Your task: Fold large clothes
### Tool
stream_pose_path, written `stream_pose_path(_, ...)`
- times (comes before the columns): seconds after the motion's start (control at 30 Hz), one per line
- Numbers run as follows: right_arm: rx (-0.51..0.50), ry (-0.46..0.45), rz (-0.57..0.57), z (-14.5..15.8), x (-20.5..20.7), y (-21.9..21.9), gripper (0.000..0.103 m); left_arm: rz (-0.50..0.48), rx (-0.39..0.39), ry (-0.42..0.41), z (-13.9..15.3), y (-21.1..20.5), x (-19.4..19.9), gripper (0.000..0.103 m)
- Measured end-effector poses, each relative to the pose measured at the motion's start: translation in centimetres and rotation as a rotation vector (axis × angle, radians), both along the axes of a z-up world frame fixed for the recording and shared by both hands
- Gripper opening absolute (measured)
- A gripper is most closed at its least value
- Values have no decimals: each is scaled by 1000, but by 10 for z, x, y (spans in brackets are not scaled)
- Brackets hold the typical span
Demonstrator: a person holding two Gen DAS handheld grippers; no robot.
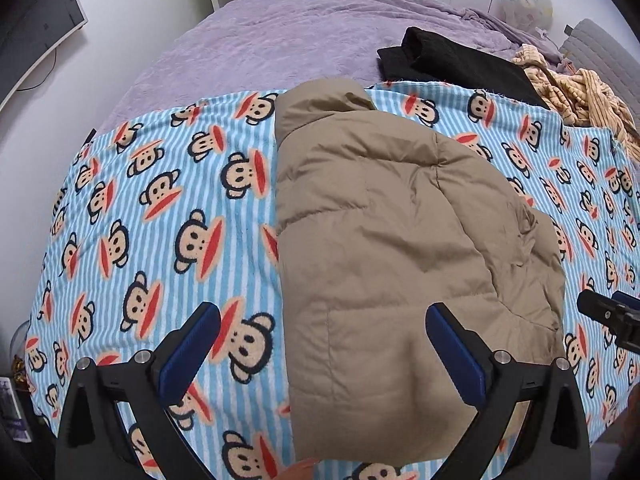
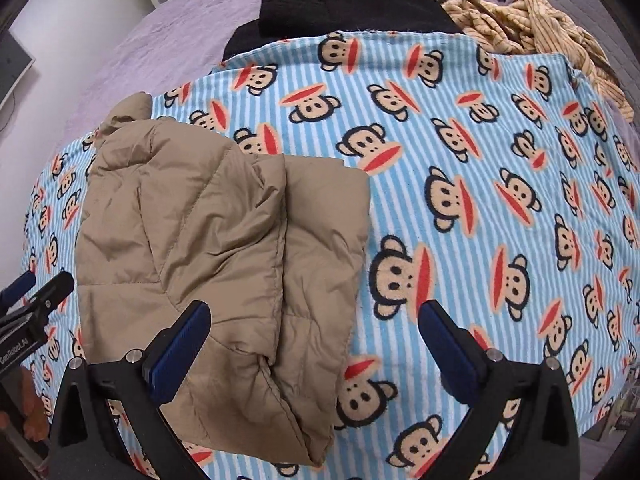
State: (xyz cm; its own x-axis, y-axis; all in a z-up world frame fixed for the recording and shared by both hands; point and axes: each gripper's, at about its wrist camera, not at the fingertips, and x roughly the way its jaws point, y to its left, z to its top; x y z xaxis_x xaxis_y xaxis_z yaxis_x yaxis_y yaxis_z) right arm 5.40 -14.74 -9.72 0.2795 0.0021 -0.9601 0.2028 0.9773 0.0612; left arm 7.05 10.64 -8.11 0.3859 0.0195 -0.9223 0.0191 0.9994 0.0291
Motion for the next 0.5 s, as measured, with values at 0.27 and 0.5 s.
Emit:
stream_pose_path(0.27,70,16,-20,19,-32,-27,103,44,31,-24,29,-14,-36,103)
stream_pose_path(0.5,105,-23,65,40,-62,-36,103,118,54,-44,54,-37,-83,103)
